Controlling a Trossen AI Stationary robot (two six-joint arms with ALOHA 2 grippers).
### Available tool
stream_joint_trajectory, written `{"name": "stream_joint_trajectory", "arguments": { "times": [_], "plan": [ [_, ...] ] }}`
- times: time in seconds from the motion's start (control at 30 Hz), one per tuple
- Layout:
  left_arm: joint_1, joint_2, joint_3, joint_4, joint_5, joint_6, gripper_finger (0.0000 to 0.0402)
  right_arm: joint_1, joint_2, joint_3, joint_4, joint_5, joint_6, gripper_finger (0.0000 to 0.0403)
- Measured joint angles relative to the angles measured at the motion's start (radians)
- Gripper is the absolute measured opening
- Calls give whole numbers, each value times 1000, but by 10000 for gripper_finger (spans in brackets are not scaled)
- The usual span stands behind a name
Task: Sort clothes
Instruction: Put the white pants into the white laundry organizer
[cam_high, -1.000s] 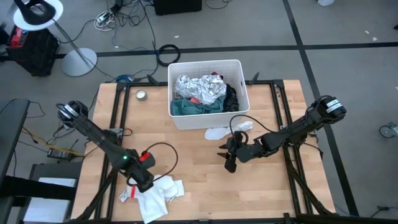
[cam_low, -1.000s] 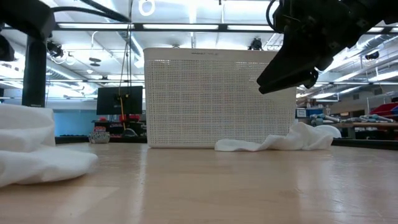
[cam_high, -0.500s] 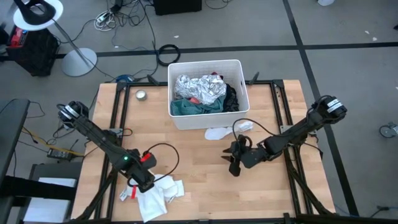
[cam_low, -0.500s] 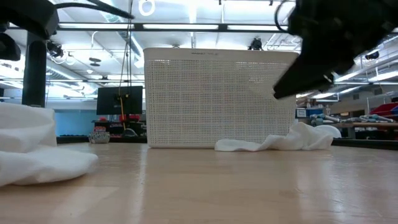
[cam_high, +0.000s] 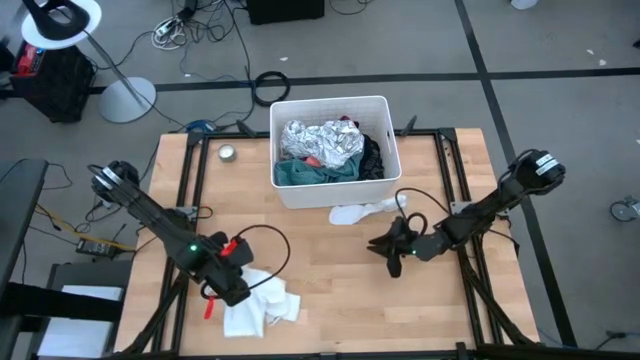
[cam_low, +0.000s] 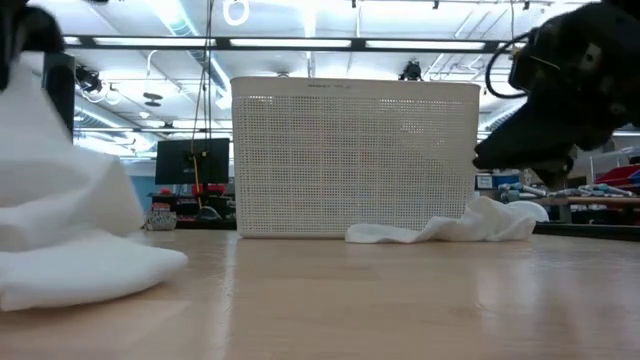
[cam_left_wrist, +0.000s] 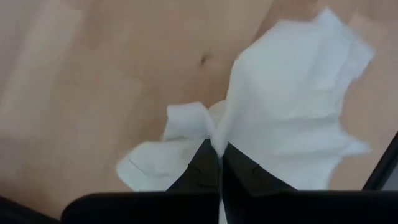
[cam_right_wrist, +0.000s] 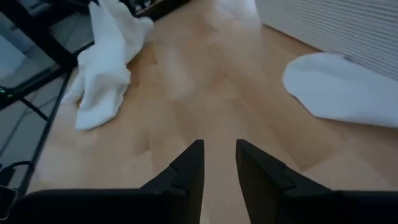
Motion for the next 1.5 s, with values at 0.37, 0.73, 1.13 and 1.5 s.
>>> {"name": "stream_joint_trajectory", "arguments": {
  "times": [0.37,0.73,1.13,1.5],
  "plan": [
    [63,-6,279,-232,-209,98,2,-24,-4,-17,6,8,-2,92],
    [243,-6,485,-242,-302,384,3,-24,-4,-17,-12,85,-4,123],
    [435,-5,666,-94,-325,751,3,-24,-4,-17,-28,104,-29,190],
    [630,-5,693,428,-382,1302,3,-23,-4,-17,-28,103,-30,195]
  ]
}}
